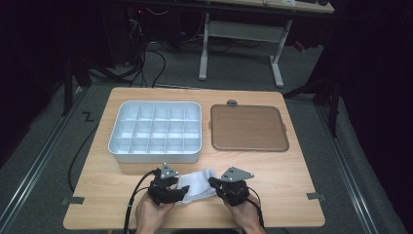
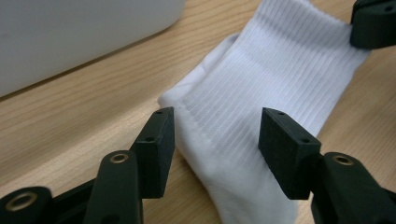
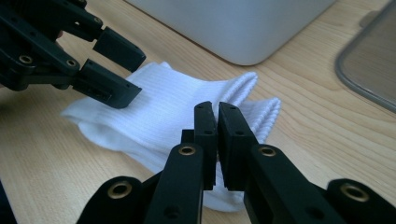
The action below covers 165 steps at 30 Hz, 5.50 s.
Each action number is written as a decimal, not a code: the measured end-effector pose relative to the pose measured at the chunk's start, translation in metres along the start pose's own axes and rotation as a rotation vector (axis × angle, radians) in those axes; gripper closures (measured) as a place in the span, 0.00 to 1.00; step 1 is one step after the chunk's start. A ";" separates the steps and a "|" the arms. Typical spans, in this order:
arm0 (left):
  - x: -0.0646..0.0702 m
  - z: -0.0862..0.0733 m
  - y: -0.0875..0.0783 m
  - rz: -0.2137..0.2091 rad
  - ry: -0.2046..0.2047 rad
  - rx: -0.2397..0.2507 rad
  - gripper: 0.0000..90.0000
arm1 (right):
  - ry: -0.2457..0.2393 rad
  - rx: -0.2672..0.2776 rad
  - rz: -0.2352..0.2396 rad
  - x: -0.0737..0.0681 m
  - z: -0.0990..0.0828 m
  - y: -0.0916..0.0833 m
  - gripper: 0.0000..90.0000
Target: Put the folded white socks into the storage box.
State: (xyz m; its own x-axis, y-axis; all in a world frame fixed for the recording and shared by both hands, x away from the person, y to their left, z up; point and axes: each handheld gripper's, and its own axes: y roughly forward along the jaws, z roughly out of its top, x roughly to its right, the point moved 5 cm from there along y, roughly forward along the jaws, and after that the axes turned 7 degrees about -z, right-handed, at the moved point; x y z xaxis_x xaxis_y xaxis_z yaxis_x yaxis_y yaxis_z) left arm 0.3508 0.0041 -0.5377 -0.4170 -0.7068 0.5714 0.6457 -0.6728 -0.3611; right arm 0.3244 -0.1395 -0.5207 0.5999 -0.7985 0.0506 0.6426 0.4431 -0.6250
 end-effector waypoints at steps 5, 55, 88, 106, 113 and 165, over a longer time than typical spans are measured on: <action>0.000 -0.007 0.006 0.016 0.032 -0.018 0.53 | 0.003 -0.023 -0.038 0.008 -0.008 0.001 0.97; -0.025 0.026 0.007 0.065 0.015 0.022 0.51 | -0.018 -0.023 -0.015 0.000 -0.003 0.009 0.83; -0.032 0.025 0.032 0.066 -0.089 -0.014 0.71 | -0.062 -0.118 0.053 -0.028 -0.006 0.047 0.94; -0.030 0.027 0.025 0.029 -0.119 -0.030 0.94 | -0.071 -0.114 0.064 -0.027 -0.007 0.047 0.95; -0.023 0.034 0.014 -0.014 -0.155 -0.013 0.95 | -0.071 -0.122 0.071 -0.027 -0.007 0.047 0.96; -0.020 0.053 -0.010 -0.123 -0.307 0.046 0.95 | -0.100 -0.115 0.127 -0.039 0.013 0.049 0.91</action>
State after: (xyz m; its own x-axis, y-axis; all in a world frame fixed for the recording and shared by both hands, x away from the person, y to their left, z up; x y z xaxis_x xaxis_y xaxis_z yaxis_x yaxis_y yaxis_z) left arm 0.3867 0.0363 -0.5063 -0.2865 -0.5173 0.8064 0.6333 -0.7339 -0.2457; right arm 0.3390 -0.0813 -0.5430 0.7205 -0.6923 0.0395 0.5036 0.4833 -0.7162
